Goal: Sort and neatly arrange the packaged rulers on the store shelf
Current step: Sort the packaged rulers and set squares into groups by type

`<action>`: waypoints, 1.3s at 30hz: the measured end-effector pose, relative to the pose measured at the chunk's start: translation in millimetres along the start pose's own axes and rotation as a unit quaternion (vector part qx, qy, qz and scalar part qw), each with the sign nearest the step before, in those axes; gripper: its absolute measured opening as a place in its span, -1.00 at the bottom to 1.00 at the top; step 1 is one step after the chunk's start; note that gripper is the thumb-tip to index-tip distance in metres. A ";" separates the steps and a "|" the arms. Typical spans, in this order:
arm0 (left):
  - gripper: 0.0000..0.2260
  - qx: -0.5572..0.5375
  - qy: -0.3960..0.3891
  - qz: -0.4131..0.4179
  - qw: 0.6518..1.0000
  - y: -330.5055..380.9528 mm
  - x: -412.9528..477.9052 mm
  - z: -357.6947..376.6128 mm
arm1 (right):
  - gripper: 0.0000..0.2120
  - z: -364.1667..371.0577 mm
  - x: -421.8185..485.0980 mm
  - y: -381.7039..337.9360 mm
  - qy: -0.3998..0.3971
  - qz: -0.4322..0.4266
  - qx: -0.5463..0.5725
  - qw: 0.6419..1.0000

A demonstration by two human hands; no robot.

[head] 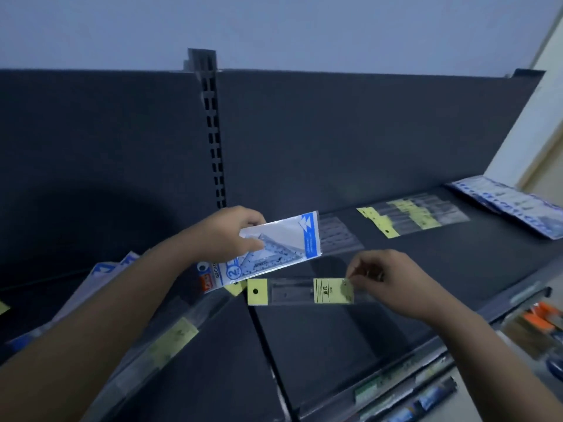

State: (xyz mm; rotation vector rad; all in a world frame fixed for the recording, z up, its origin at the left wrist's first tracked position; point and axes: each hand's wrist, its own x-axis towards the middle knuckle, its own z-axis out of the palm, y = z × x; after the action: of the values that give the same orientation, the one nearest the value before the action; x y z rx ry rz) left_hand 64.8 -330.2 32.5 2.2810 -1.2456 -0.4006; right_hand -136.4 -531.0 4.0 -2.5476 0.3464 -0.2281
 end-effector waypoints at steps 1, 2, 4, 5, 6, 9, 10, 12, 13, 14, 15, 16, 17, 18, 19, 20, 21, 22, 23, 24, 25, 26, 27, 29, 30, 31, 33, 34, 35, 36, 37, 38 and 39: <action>-0.96 0.002 -0.016 0.005 1.000 7.4 10.3 4.5 | -0.82 -5.1 1.7 10.8 -0.001 0.004 -0.013 1.000; -0.96 0.002 -0.031 0.007 0.999 14.8 20.1 9.6 | -0.82 -11.2 3.0 23.1 -0.003 0.011 -0.021 1.000; -0.97 -0.010 -0.048 0.008 0.999 31.1 39.0 21.1 | -0.82 -27.9 6.4 52.4 -0.003 0.022 -0.019 1.000; -0.97 -0.018 -0.048 0.008 0.999 39.7 48.8 27.2 | -0.82 -38.1 8.8 68.5 -0.001 0.022 -0.015 1.000; -0.97 -0.025 -0.043 0.007 0.999 48.7 58.8 33.4 | -0.81 -48.6 11.8 85.1 0.001 0.019 -0.012 1.000; -0.99 -0.034 0.001 0.001 0.999 77.0 89.3 50.0 | -0.80 -78.3 25.5 138.6 0.005 -0.004 -0.006 1.000; -0.99 -0.032 0.018 0.000 0.999 86.7 98.7 54.9 | -0.79 -87.0 31.2 156.7 0.002 -0.012 -0.006 1.000; -0.98 -0.027 0.045 -0.018 0.998 106.4 117.1 64.4 | -0.79 -103.7 43.4 193.0 -0.007 -0.028 -0.003 1.000; -0.97 -0.024 0.051 -0.038 0.998 116.2 125.5 70.1 | -0.79 -111.7 49.7 210.5 -0.008 -0.036 -0.001 0.999; -0.97 -0.020 0.056 -0.060 0.996 125.0 132.7 76.3 | -0.80 -119.1 56.4 226.5 -0.005 -0.044 0.002 0.999; -0.96 -0.014 0.061 -0.080 0.995 133.3 139.6 82.5 | -0.81 -126.4 64.4 241.4 0.000 -0.054 0.006 0.999; -0.95 -0.010 0.066 -0.096 0.993 141.6 145.7 88.7 | -0.81 -132.6 72.9 254.3 0.003 -0.063 0.011 0.998; -0.94 -0.008 0.070 -0.109 0.992 149.4 150.2 94.7 | -0.81 -137.4 80.7 265.2 0.001 -0.069 0.015 0.997; -0.95 -0.008 0.076 -0.119 0.990 156.6 153.1 99.8 | -0.81 -141.0 88.1 274.2 -0.005 -0.074 0.018 0.997; -0.95 -0.009 0.083 -0.129 0.988 162.5 154.4 103.9 | -0.81 -143.0 94.8 281.8 -0.013 -0.079 0.025 0.997; -0.95 -0.009 0.090 -0.138 0.986 167.4 154.4 107.4 | -0.79 -144.3 100.6 288.6 -0.021 -0.084 0.038 0.996; -0.95 -0.009 0.095 -0.147 0.985 171.4 153.6 109.8 | -0.76 -144.8 105.2 294.0 -0.030 -0.090 0.050 0.994; -0.94 -0.014 0.096 -0.155 0.983 174.5 152.4 111.9 | -0.75 -144.4 109.1 298.3 -0.038 -0.094 0.056 0.993; -0.94 -0.021 0.094 -0.165 0.982 176.8 150.9 113.0 | -0.76 -143.2 113.1 302.1 -0.045 -0.098 0.053 0.993; -0.92 -0.031 0.092 -0.171 0.980 178.9 148.9 113.6 | -0.79 -141.7 117.0 305.3 -0.050 -0.103 0.041 0.993; -0.88 -0.041 0.090 -0.175 0.980 180.4 146.9 113.6 | -0.82 -140.8 120.4 307.7 -0.053 -0.107 0.026 0.993; -0.84 -0.050 0.089 -0.178 0.979 181.4 145.6 113.1 | -0.85 -140.2 123.0 309.4 -0.054 -0.109 0.014 0.993; -0.84 -0.057 0.092 -0.178 0.978 180.9 144.8 112.8 | -0.86 -139.6 124.4 310.8 -0.053 -0.111 0.006 0.992; -0.91 -0.061 0.097 -0.169 0.979 178.9 145.9 113.4 | -0.86 -139.2 124.5 311.3 -0.039 -0.107 -0.013 0.993; -0.92 -0.061 0.098 -0.158 0.981 179.2 147.9 114.6 | -0.85 -139.2 121.8 311.1 -0.028 -0.100 -0.021 0.994; -0.93 -0.063 0.098 -0.142 0.983 180.2 151.3 116.2 | -0.81 -139.6 118.8 311.1 -0.016 -0.100 -0.024 0.995; -0.97 -0.075 0.090 -0.111 0.987 184.7 161.6 122.4 | -0.65 -144.5 109.8 308.9 -0.005 -0.107 0.011 0.994; -0.99 -0.080 0.082 -0.097 0.989 188.5 169.0 126.5 | -0.56 -150.4 104.1 306.5 -0.009 -0.107 0.060 0.992; -0.98 -0.083 0.073 -0.085 0.990 193.3 178.1 130.7 | -0.50 -158.0 96.8 304.2 -0.021 -0.103 0.123 0.987; -0.98 -0.088 0.065 -0.075 0.991 199.6 189.6 134.8 | -0.46 -166.3 88.8 302.2 -0.042 -0.098 0.194 0.975; -0.98 -0.096 0.057 -0.066 0.992 207.5 201.8 139.7 | -0.44 -174.8 80.1 301.8 -0.064 -0.098 0.254 0.960; -0.99 -0.106 0.047 -0.056 0.992 217.4 214.7 145.2 | -0.45 -182.9 72.0 303.7 -0.076 -0.105 0.291 0.948; -0.99 -0.114 0.032 -0.044 0.992 229.3 228.3 151.6 | -0.49 -191.3 65.4 308.5 -0.071 -0.115 0.307 0.942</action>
State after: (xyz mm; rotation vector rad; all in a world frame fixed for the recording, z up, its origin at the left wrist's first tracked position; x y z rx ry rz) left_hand -44.6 -670.4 31.8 2.1402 -1.0137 -0.4719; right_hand -179.6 -897.2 0.5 -1.9616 -0.0800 -0.1986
